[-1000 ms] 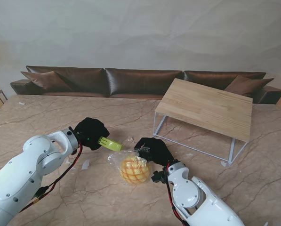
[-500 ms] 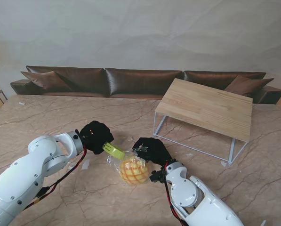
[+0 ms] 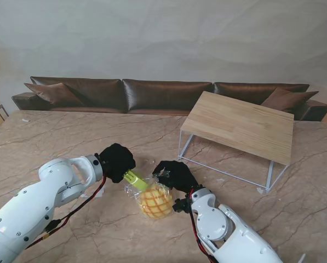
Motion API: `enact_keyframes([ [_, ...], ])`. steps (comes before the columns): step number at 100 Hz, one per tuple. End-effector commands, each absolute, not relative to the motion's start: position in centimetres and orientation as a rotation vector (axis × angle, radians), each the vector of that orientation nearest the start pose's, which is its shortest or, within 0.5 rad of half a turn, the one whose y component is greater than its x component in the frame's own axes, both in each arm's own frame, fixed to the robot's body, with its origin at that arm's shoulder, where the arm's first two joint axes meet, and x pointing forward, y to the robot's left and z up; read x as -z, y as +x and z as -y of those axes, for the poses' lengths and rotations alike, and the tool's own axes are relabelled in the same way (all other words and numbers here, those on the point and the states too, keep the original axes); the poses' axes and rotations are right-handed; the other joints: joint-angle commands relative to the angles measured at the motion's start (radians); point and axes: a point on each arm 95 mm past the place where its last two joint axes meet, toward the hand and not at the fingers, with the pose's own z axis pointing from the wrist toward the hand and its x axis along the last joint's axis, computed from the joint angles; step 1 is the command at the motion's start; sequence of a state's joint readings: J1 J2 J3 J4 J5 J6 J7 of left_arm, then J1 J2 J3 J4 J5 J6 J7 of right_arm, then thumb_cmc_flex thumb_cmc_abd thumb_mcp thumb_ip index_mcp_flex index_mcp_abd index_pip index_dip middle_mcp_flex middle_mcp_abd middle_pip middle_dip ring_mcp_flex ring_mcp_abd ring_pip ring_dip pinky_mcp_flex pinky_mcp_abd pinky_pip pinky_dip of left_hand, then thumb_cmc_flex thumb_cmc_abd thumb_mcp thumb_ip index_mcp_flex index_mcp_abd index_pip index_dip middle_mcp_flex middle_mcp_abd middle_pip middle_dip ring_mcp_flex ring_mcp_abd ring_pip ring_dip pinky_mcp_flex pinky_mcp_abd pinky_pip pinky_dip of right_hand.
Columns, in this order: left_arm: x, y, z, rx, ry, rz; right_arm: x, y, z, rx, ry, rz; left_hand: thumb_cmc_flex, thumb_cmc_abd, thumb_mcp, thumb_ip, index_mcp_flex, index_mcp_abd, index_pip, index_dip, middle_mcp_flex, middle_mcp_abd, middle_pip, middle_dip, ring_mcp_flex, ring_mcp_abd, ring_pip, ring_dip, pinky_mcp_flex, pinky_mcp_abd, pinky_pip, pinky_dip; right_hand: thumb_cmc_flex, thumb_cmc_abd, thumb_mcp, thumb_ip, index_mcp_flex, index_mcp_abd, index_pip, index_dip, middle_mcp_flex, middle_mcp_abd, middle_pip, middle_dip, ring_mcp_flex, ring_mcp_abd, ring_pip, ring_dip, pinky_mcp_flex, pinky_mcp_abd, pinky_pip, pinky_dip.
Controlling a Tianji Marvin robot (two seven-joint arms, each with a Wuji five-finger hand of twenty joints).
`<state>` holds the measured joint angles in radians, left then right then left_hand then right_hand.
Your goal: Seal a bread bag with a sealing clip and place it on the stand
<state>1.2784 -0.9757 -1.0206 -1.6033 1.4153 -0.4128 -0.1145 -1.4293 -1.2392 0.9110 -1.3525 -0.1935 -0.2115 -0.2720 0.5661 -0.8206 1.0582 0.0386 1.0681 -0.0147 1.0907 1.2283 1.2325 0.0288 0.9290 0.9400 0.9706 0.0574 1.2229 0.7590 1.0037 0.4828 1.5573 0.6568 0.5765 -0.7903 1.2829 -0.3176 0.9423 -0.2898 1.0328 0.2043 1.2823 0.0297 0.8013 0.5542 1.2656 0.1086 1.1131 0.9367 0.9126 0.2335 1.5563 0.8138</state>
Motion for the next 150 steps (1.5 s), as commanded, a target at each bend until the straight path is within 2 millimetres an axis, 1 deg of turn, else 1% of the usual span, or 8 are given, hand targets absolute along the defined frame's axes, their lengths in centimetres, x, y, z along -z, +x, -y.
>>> enact_keyframes([
  [1, 27.3, 42.8, 5.1, 1.230, -0.307, -2.071, 37.3, 39.6, -10.8, 2.321, -1.982, 1.036, 0.142, 0.119, 0.107, 0.068, 0.090, -0.145, 0.622, 0.073, 0.117, -0.044, 0.463, 0.113, 0.302, -0.067, 0.469, 0.064, 0.027, 0.012, 0.056, -0.014, -0.001, -0.003, 0.041, 0.000, 0.030, -0.007, 0.017, -0.009, 0.049, 0.013, 0.030, 0.013, 0.038, 0.010, 0.042, 0.014, 0.025, -0.002, 0.045, 0.010],
  [41, 28.5, 42.4, 6.3, 1.136, -0.308, -2.102, 37.6, 39.7, -10.8, 2.333, -1.975, 1.014, 0.109, 0.120, 0.083, 0.063, 0.053, -0.186, 0.600, 0.115, 0.113, -0.073, 0.431, 0.126, 0.302, -0.102, 0.453, 0.062, 0.028, -0.030, 0.064, -0.044, 0.000, -0.007, 0.054, -0.003, 0.041, -0.052, 0.031, 0.050, 0.055, 0.009, 0.026, 0.018, 0.037, 0.012, 0.055, 0.007, 0.034, -0.001, 0.044, 0.007],
  [47, 28.6, 42.3, 6.4, 1.128, -0.311, -2.095, 37.7, 39.8, -10.8, 2.330, -1.971, 1.017, 0.083, 0.120, 0.074, 0.038, 0.024, -0.214, 0.570, 0.155, 0.114, -0.099, 0.383, 0.149, 0.303, -0.119, 0.444, 0.064, 0.028, -0.056, 0.066, -0.065, 0.002, -0.006, 0.054, -0.003, 0.042, -0.055, 0.037, 0.065, 0.055, 0.009, 0.025, 0.018, 0.037, 0.011, 0.055, 0.007, 0.034, -0.001, 0.044, 0.007],
  [63, 28.5, 42.1, 6.6, 1.124, -0.286, -2.066, 37.7, 39.8, -10.9, 2.335, -1.969, 1.008, -0.121, 0.039, -0.040, -0.143, -0.193, -0.216, 0.350, 0.118, -0.026, -0.146, 0.071, 0.174, 0.302, -0.207, 0.337, 0.075, -0.048, -0.174, 0.047, -0.064, 0.002, -0.006, 0.057, -0.002, 0.042, -0.060, 0.037, 0.089, 0.054, 0.010, 0.027, 0.020, 0.037, 0.010, 0.059, 0.008, 0.035, 0.001, 0.044, 0.008],
  [85, 28.3, 41.2, 6.5, 1.161, -0.260, -2.041, 37.5, 39.9, -11.1, 2.330, -1.974, 0.999, -0.287, 0.061, -0.181, -0.181, -0.431, -0.165, 0.020, -0.191, -0.333, -0.128, -0.225, -0.111, 0.296, -0.283, 0.123, 0.163, -0.166, -0.268, -0.017, -0.050, 0.008, 0.005, 0.057, 0.000, 0.039, -0.078, 0.036, 0.146, 0.047, 0.008, 0.033, 0.028, 0.036, 0.011, 0.060, 0.009, 0.031, 0.003, 0.044, 0.012],
  [101, 28.1, 40.7, 6.2, 1.212, -0.296, -2.028, 37.5, 39.8, -11.1, 2.322, -1.974, 0.999, -0.330, 0.094, -0.240, -0.182, -0.550, -0.119, -0.204, -0.416, -0.506, -0.111, -0.386, -0.309, 0.115, -0.077, -0.398, 0.201, -0.444, -0.177, -0.308, -0.049, 0.014, 0.020, 0.057, 0.004, 0.038, -0.099, 0.018, 0.241, 0.031, 0.003, 0.045, 0.039, 0.036, 0.012, 0.054, 0.009, 0.020, 0.002, 0.045, 0.026],
  [117, 27.7, 40.1, 5.5, 1.275, -0.390, -2.030, 37.5, 39.7, -10.9, 2.316, -1.982, 0.999, -0.357, 0.116, -0.281, -0.185, -0.556, -0.068, -0.608, -0.888, -0.674, -0.057, -0.608, -0.587, -0.315, 0.119, -1.039, -0.302, -0.831, -0.042, -0.724, -0.118, 0.018, 0.033, 0.060, 0.014, 0.038, -0.119, 0.010, 0.311, 0.028, -0.005, 0.044, 0.019, 0.036, 0.010, 0.035, 0.002, 0.037, 0.007, 0.049, 0.023],
  [150, 27.1, 39.4, 3.2, 1.534, -0.719, -1.889, 37.4, 39.4, -10.8, 2.284, -2.005, 0.955, -0.404, 0.155, -0.308, -0.192, -0.624, -0.031, -0.824, -1.022, -0.863, -0.024, -0.696, -0.720, -0.659, 0.103, -1.089, -0.491, -1.040, -0.062, -0.978, -0.326, 0.029, 0.137, 0.025, 0.035, 0.043, -0.167, -0.029, 0.594, -0.014, -0.029, 0.139, 0.101, 0.034, 0.010, 0.094, 0.053, 0.022, 0.010, 0.082, 0.055],
])
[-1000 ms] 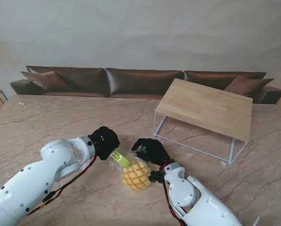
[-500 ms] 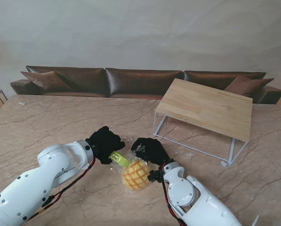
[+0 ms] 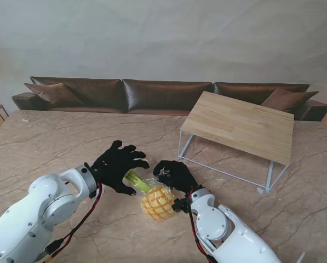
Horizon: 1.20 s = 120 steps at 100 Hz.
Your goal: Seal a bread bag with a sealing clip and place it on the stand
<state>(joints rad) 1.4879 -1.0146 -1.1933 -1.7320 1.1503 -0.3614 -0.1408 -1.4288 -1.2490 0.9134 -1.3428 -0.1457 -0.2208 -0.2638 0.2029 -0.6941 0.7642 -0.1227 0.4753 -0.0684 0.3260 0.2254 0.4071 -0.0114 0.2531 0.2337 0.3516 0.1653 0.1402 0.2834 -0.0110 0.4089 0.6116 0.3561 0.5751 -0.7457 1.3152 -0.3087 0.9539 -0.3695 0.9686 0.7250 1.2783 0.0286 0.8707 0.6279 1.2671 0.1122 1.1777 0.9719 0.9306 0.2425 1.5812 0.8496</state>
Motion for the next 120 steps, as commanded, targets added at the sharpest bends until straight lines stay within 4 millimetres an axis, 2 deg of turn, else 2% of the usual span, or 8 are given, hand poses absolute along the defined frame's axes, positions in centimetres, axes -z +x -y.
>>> enact_keyframes([
  [1, 27.1, 39.4, 3.1, 1.541, -0.734, -1.883, 37.4, 39.4, -10.8, 2.284, -2.006, 0.953, -0.038, 0.027, -0.015, -0.030, -0.033, 0.025, -0.065, -0.022, -0.040, 0.017, -0.022, -0.015, -0.044, -0.006, -0.007, -0.018, -0.028, 0.009, -0.037, -0.029, 0.030, 0.094, -0.008, 0.027, 0.033, -0.088, 0.036, 0.076, -0.010, -0.029, 0.072, 0.029, 0.033, 0.007, 0.030, 0.018, 0.004, 0.001, 0.057, 0.020],
  [14, 27.1, 39.1, 1.8, 1.600, -0.886, -1.802, 37.3, 39.4, -10.7, 2.287, -2.011, 0.939, -0.042, 0.028, -0.017, -0.031, -0.032, 0.035, -0.082, -0.033, -0.052, 0.018, -0.028, -0.019, -0.057, -0.013, -0.009, -0.024, -0.043, -0.007, -0.060, -0.043, 0.034, 0.120, -0.024, 0.039, 0.048, -0.100, 0.020, 0.140, -0.018, -0.035, 0.081, 0.057, 0.029, 0.012, 0.031, 0.037, -0.009, 0.001, 0.055, 0.035],
  [35, 27.7, 39.0, -1.1, 1.621, -1.107, -1.582, 37.0, 39.3, -10.6, 2.309, -2.017, 0.884, -0.034, 0.067, -0.059, -0.025, -0.020, 0.076, -0.117, -0.053, -0.055, 0.030, -0.029, -0.021, -0.055, -0.016, -0.005, -0.026, -0.032, -0.042, -0.077, -0.057, 0.032, 0.139, -0.029, 0.037, 0.052, -0.113, 0.022, 0.169, -0.022, -0.039, 0.083, 0.070, 0.018, 0.014, 0.038, 0.051, -0.019, 0.001, 0.059, 0.046],
  [47, 28.7, 39.2, -3.1, 1.597, -1.197, -1.437, 36.5, 39.3, -10.4, 2.312, -2.025, 0.837, -0.023, 0.074, -0.061, -0.021, 0.008, 0.087, -0.107, -0.049, -0.038, 0.035, -0.024, -0.020, -0.035, -0.015, 0.000, -0.023, -0.019, -0.050, -0.065, -0.052, 0.035, 0.141, -0.031, 0.037, 0.055, -0.114, 0.019, 0.179, -0.023, -0.039, 0.082, 0.074, 0.016, 0.016, 0.041, 0.059, -0.017, 0.003, 0.060, 0.054],
  [70, 31.2, 39.4, -5.9, 1.507, -1.321, -1.369, 34.7, 39.4, -10.1, 2.341, -2.015, 0.801, 0.003, 0.116, -0.105, -0.004, 0.008, 0.112, -0.109, -0.049, -0.036, 0.045, -0.027, -0.020, -0.024, -0.019, -0.002, -0.016, -0.006, -0.103, -0.050, -0.031, 0.033, 0.138, -0.028, 0.036, 0.056, -0.116, 0.014, 0.181, -0.021, -0.039, 0.078, 0.077, 0.021, 0.015, 0.038, 0.064, -0.008, 0.005, 0.057, 0.061],
  [94, 32.9, 40.0, -6.7, 1.492, -1.354, -1.360, 30.9, 39.9, -9.3, 2.408, -2.007, 0.755, 0.014, 0.137, -0.118, 0.005, 0.008, 0.100, -0.110, -0.048, -0.032, 0.037, -0.025, -0.019, -0.022, -0.023, -0.002, -0.014, -0.015, -0.092, -0.057, -0.029, 0.034, 0.132, -0.023, 0.036, 0.064, -0.113, 0.011, 0.175, -0.013, -0.035, 0.067, 0.075, 0.030, 0.018, 0.028, 0.064, 0.002, 0.011, 0.054, 0.067],
  [120, 33.4, 40.5, -6.7, 1.504, -1.362, -1.342, 24.6, 41.0, -6.5, 2.549, -2.031, 0.686, 0.026, 0.151, -0.129, 0.013, 0.007, 0.095, -0.106, -0.046, -0.031, 0.034, -0.026, -0.019, -0.022, -0.024, -0.004, -0.014, -0.020, -0.086, -0.066, -0.029, 0.031, 0.132, -0.022, 0.037, 0.062, -0.116, 0.010, 0.172, -0.009, -0.039, 0.063, 0.074, 0.031, 0.010, 0.033, 0.071, 0.016, 0.014, 0.052, 0.071],
])
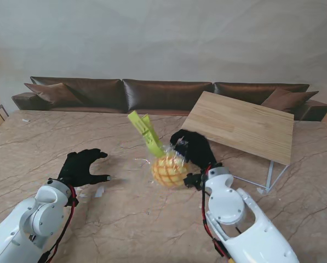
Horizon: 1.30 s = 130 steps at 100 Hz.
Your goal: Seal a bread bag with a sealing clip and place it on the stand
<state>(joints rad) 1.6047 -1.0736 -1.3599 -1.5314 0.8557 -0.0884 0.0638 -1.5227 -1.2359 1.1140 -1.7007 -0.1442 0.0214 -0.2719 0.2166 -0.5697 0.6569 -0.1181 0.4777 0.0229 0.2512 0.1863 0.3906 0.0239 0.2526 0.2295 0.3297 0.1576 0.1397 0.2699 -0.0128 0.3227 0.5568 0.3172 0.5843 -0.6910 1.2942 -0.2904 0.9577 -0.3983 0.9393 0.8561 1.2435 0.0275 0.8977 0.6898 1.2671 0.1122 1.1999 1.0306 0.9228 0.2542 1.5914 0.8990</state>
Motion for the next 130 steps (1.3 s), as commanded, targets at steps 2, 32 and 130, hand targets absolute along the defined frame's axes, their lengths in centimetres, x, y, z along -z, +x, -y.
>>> enact_keyframes([
  [2, 33.5, 40.5, -6.7, 1.504, -1.362, -1.341, 24.1, 41.1, -6.2, 2.555, -2.037, 0.674, 0.012, 0.029, -0.024, 0.009, 0.004, 0.005, -0.031, -0.007, -0.015, -0.001, -0.025, -0.015, -0.002, -0.018, -0.005, 0.000, -0.019, 0.000, -0.012, 0.010, 0.022, 0.077, -0.001, 0.019, 0.057, -0.088, 0.039, 0.041, 0.026, -0.038, 0.035, 0.012, 0.031, 0.010, 0.011, 0.013, 0.024, 0.002, 0.042, 0.022],
  [32, 34.3, 41.4, -7.2, 1.474, -1.355, -1.359, 18.4, 43.5, -2.3, 2.625, -2.131, 0.500, 0.025, 0.041, -0.039, 0.017, 0.002, -0.002, -0.028, -0.005, -0.015, -0.007, -0.028, -0.017, -0.001, -0.018, -0.006, 0.000, -0.024, 0.007, -0.020, 0.012, 0.029, 0.079, -0.007, 0.023, 0.052, -0.080, 0.038, 0.037, 0.025, -0.034, 0.035, 0.015, 0.031, 0.016, 0.011, 0.018, 0.023, 0.006, 0.041, 0.028],
  [130, 35.3, 42.3, -6.9, 1.474, -1.365, -1.390, 22.9, 49.9, 12.0, 2.122, -2.828, 0.069, 0.053, 0.093, -0.076, 0.039, 0.007, 0.000, -0.010, 0.005, -0.010, -0.025, -0.029, -0.018, -0.009, -0.015, -0.011, 0.001, -0.046, 0.030, -0.052, 0.025, 0.055, 0.086, -0.038, 0.030, 0.039, -0.048, 0.036, -0.021, 0.011, -0.010, 0.029, 0.003, 0.018, 0.044, -0.005, 0.021, -0.017, 0.019, 0.046, 0.049],
])
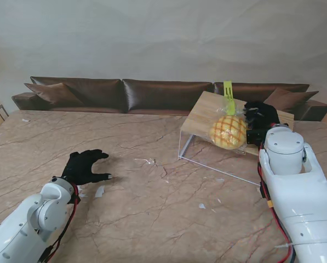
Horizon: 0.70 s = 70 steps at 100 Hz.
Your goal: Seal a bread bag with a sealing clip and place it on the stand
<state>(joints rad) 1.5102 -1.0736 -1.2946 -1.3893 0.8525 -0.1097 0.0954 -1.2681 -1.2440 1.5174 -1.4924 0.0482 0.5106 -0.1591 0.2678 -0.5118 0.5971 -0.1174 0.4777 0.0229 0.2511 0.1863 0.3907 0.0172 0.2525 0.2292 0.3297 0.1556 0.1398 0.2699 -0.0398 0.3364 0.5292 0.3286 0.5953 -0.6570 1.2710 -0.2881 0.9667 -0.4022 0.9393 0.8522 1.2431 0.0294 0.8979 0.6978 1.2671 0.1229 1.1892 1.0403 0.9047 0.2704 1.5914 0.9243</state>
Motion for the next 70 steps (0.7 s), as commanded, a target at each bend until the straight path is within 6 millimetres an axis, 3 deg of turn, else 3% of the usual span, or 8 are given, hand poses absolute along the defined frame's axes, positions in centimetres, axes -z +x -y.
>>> enact_keyframes([
  [1, 35.3, 42.3, -6.9, 1.474, -1.366, -1.391, 23.0, 49.9, 12.1, 2.121, -2.832, 0.067, 0.001, 0.036, -0.017, 0.039, 0.006, -0.002, -0.010, 0.005, -0.010, -0.019, -0.029, -0.017, -0.009, -0.013, -0.011, 0.001, -0.018, 0.016, -0.025, 0.014, 0.045, 0.052, -0.014, 0.028, 0.030, -0.044, 0.036, -0.018, 0.011, -0.012, 0.028, -0.005, 0.018, 0.034, 0.005, 0.011, 0.001, 0.002, 0.046, 0.024],
  [20, 35.3, 42.5, -6.4, 1.474, -1.370, -1.407, 23.6, 50.6, 13.5, 2.092, -2.891, 0.040, 0.004, 0.043, -0.023, 0.041, 0.005, -0.002, -0.011, 0.004, -0.011, -0.017, -0.030, -0.018, -0.012, -0.016, -0.012, 0.001, -0.020, 0.016, -0.027, 0.016, 0.041, 0.037, -0.009, 0.026, 0.021, -0.041, 0.039, -0.044, 0.009, -0.011, 0.031, -0.010, 0.006, 0.039, 0.004, 0.010, -0.014, -0.002, 0.046, 0.024],
  [25, 35.3, 42.6, -6.3, 1.474, -1.369, -1.409, 23.8, 50.8, 13.8, 2.077, -2.917, 0.052, 0.003, 0.044, -0.024, 0.042, 0.004, 0.000, -0.011, 0.004, -0.012, -0.016, -0.030, -0.018, -0.010, -0.013, -0.011, 0.001, -0.020, 0.016, -0.027, 0.017, 0.035, 0.010, 0.008, 0.019, 0.011, -0.024, 0.057, -0.130, 0.012, -0.007, 0.033, -0.027, -0.004, 0.049, 0.001, -0.003, -0.028, -0.005, 0.047, 0.019],
  [30, 35.4, 42.6, -6.3, 1.474, -1.372, -1.411, 24.1, 50.9, 13.9, 2.075, -2.943, 0.061, 0.005, 0.045, -0.025, 0.042, 0.003, -0.001, -0.011, 0.004, -0.013, -0.018, -0.030, -0.018, -0.012, -0.014, -0.011, 0.001, -0.020, 0.016, -0.028, 0.018, 0.031, -0.033, 0.019, -0.005, -0.037, 0.011, 0.086, -0.294, -0.002, 0.007, 0.014, -0.056, -0.035, 0.063, -0.026, -0.024, -0.063, -0.004, 0.031, 0.015],
  [40, 35.5, 42.7, -6.2, 1.471, -1.375, -1.417, 24.6, 50.9, 14.2, 2.076, -2.996, 0.114, 0.005, 0.048, -0.028, 0.043, 0.002, -0.001, -0.011, 0.004, -0.014, -0.019, -0.030, -0.018, -0.012, -0.019, -0.011, 0.001, -0.020, 0.016, -0.027, 0.019, -0.116, -0.087, 0.038, 0.015, -0.229, 0.168, -0.039, -0.535, -0.142, 0.002, -0.023, -0.079, -0.178, 0.056, -0.121, -0.058, -0.206, -0.030, -0.053, -0.001],
  [46, 35.5, 42.6, -6.2, 1.468, -1.378, -1.422, 24.9, 50.7, 14.5, 2.072, -3.011, 0.147, 0.007, 0.045, -0.030, 0.043, 0.001, -0.004, -0.011, 0.005, -0.015, -0.022, -0.031, -0.018, -0.014, -0.025, -0.013, 0.000, -0.018, 0.016, -0.025, 0.021, -0.195, -0.031, 0.018, 0.091, -0.296, 0.253, -0.256, -0.476, -0.266, 0.000, -0.033, -0.103, -0.291, 0.054, -0.194, -0.094, -0.318, -0.044, -0.137, -0.005],
  [51, 35.6, 42.6, -6.1, 1.464, -1.377, -1.428, 25.1, 50.5, 14.7, 2.082, -3.023, 0.163, 0.006, 0.048, -0.032, 0.043, -0.003, -0.005, -0.012, 0.004, -0.018, -0.024, -0.031, -0.018, -0.015, -0.026, -0.013, 0.000, -0.017, 0.016, -0.023, 0.024, -0.235, -0.014, -0.019, 0.163, -0.375, 0.274, -0.302, -0.474, -0.362, -0.002, -0.049, -0.118, -0.368, 0.060, -0.243, -0.118, -0.397, -0.044, -0.180, -0.006],
  [70, 35.7, 42.7, -6.0, 1.477, -1.382, -1.423, 25.4, 49.3, 15.4, 2.101, -3.004, 0.296, 0.005, 0.051, -0.041, 0.044, -0.007, -0.006, -0.014, 0.003, -0.024, -0.027, -0.033, -0.019, -0.016, -0.029, -0.014, 0.001, -0.015, 0.007, -0.019, 0.029, -0.345, -0.037, -0.213, 0.141, -0.600, 0.329, -0.342, -0.583, -0.665, -0.015, -0.228, -0.283, -0.694, 0.043, -0.586, -0.332, -0.709, -0.094, -0.505, -0.117],
])
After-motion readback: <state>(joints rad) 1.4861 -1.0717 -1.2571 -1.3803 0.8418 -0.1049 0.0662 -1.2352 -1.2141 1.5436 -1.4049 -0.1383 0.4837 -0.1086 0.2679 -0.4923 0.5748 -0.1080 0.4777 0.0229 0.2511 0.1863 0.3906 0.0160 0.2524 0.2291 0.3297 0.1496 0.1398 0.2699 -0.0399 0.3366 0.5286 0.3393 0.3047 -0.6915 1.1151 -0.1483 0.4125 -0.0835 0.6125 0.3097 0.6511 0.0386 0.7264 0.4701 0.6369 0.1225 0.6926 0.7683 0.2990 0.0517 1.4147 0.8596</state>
